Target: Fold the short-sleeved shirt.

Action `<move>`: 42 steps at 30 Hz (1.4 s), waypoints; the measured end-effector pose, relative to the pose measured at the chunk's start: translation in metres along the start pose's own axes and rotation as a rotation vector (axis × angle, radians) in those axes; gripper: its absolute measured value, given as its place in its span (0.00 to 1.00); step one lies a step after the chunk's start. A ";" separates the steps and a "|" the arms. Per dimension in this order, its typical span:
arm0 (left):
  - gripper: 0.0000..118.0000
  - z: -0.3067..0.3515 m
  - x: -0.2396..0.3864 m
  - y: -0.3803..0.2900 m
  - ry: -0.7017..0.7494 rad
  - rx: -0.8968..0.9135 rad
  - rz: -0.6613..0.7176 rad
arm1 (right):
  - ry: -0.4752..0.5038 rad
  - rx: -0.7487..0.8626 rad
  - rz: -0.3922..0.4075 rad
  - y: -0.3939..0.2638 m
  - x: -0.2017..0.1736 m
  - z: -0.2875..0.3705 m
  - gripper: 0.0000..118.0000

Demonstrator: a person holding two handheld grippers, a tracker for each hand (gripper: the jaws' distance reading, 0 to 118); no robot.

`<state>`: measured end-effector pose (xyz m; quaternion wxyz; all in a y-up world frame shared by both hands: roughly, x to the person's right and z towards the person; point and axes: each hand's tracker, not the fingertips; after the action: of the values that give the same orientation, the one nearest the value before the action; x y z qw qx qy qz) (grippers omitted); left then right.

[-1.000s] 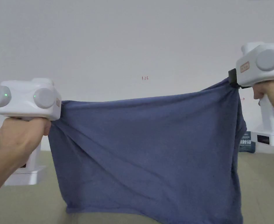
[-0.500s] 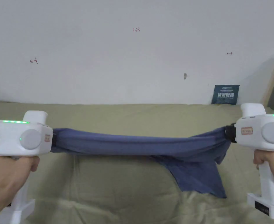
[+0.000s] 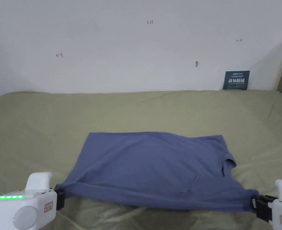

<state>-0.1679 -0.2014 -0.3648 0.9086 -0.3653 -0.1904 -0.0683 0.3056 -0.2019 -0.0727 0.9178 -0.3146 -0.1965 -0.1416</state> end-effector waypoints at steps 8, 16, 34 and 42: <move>0.03 0.022 -0.027 -0.059 -0.025 -0.050 0.032 | 0.001 -0.041 0.010 -0.050 0.005 0.028 0.02; 0.03 0.012 -0.025 -0.070 -0.026 -0.063 0.015 | -0.005 -0.065 -0.007 -0.050 0.011 0.018 0.02; 0.00 0.053 -0.017 -0.059 -0.005 0.110 0.067 | -0.069 0.140 0.036 -0.029 -0.030 0.057 0.01; 0.00 0.059 -0.035 -0.072 -0.070 -0.061 0.109 | -0.028 0.040 0.039 -0.046 -0.018 0.046 0.01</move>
<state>-0.2364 -0.2129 -0.2934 0.8923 -0.4048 -0.1996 -0.0118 0.2596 -0.2059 -0.0236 0.9235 -0.3022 -0.2061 -0.1153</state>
